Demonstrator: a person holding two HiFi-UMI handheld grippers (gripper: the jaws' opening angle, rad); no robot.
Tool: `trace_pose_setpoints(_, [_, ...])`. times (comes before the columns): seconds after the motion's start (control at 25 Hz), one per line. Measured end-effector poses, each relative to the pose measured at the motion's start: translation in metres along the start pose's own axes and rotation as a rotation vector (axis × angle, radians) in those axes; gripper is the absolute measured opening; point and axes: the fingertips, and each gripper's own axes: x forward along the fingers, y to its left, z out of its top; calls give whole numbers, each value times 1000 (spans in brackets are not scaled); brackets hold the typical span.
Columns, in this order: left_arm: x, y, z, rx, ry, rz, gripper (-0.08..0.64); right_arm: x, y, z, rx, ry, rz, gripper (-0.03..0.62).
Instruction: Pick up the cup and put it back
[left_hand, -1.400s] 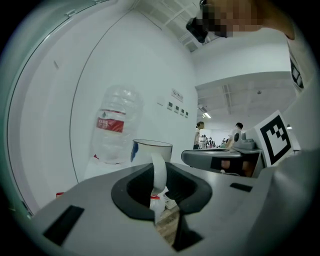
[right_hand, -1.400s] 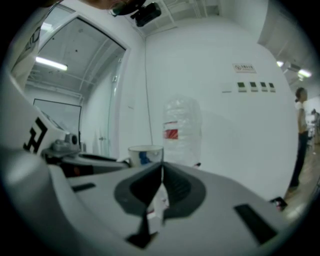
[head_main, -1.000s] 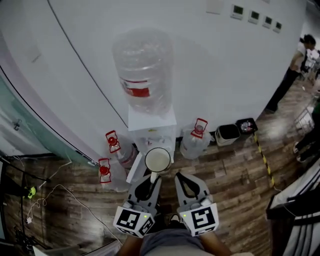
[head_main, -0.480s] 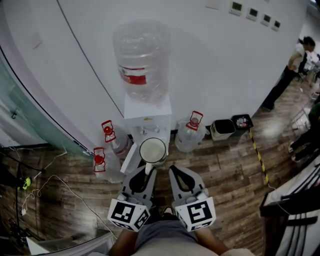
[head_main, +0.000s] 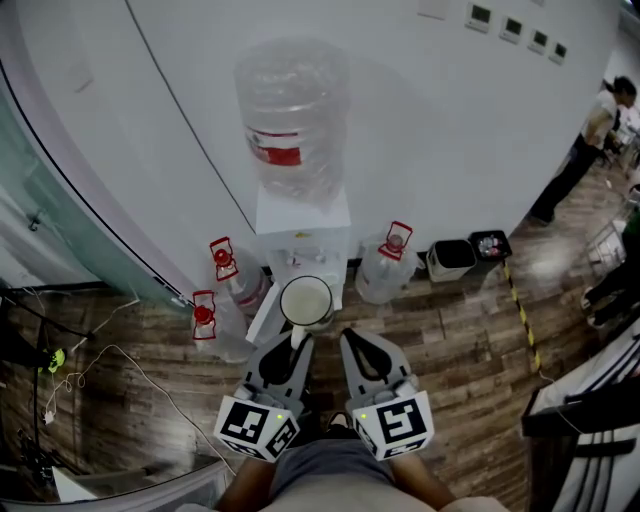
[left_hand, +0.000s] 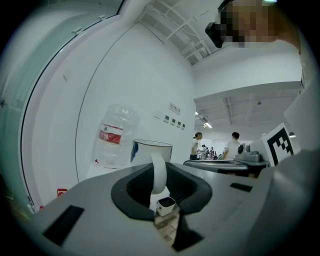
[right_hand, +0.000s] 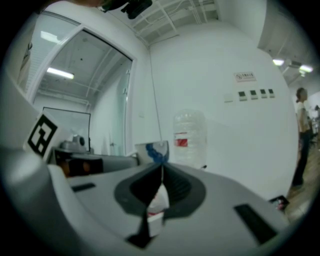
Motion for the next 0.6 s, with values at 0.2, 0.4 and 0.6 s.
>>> trace_pose_setpoints(0.2, [-3, 6, -1, -3, 6, 10, 66, 2, 3, -1, 2, -2, 6, 23])
trace_pose_setpoints(0.4, [-2, 16, -7, -3, 19, 16, 66, 7, 3, -8, 14, 12, 1, 23])
trace_pose_setpoints(0.6, [3, 25, -13, 1, 29, 9, 66, 20, 1, -15, 13, 38, 8, 23])
